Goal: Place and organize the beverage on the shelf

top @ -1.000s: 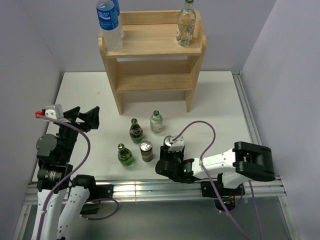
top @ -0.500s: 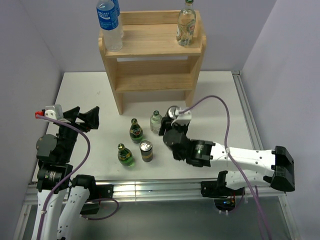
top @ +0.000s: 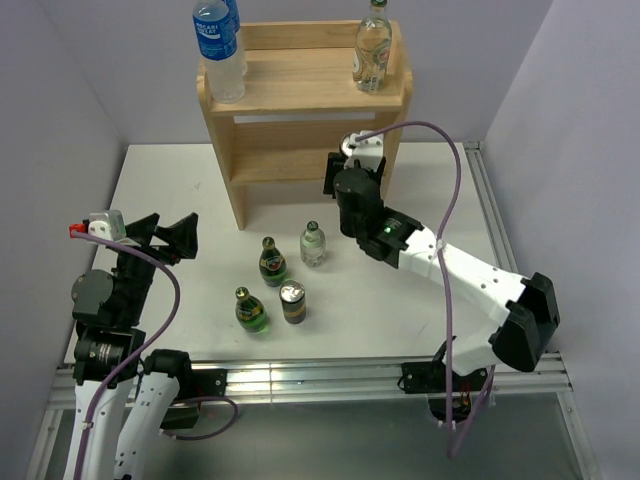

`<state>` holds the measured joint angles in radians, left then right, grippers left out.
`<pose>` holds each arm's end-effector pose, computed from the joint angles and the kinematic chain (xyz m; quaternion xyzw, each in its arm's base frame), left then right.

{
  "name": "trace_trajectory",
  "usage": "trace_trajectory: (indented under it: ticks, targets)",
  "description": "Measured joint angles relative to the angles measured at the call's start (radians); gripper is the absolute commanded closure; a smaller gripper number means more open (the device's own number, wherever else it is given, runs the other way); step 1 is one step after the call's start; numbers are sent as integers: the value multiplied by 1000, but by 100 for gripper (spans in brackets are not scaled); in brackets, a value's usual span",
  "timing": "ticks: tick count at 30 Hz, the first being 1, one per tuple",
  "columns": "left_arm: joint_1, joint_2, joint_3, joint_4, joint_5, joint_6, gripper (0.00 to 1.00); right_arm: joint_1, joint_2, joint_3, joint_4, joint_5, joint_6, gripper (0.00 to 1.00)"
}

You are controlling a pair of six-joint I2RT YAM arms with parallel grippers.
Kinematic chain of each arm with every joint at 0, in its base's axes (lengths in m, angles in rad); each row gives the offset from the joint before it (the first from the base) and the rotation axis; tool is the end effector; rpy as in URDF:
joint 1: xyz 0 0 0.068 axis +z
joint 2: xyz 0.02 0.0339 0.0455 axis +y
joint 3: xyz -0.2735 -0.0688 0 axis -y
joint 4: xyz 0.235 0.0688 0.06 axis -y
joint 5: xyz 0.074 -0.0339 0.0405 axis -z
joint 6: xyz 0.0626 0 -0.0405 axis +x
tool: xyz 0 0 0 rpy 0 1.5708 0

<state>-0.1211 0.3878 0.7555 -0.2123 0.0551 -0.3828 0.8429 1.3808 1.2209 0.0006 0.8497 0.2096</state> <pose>0.0982 -0.0154 0.3785 -0.0640 0.6470 -0.2067 0.7311 0.2505 0.2104 0.3856 0.0381 0.7422 0.0256 0.6686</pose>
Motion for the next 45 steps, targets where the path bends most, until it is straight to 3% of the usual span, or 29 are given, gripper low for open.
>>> trace_trajectory:
  ticks: [21, 43, 45]
  targets:
    - [0, 0, 0, 0, 0, 0, 1, -241, 216, 143, -5, -141, -42, 100]
    - [0, 3, 0, 0, 1, 0, 1, -289, 275, 134, 53, -163, 37, 100]
    - [0, 3, 0, 0, 0, 0, 1, -290, 275, 133, 56, -163, 41, 95]
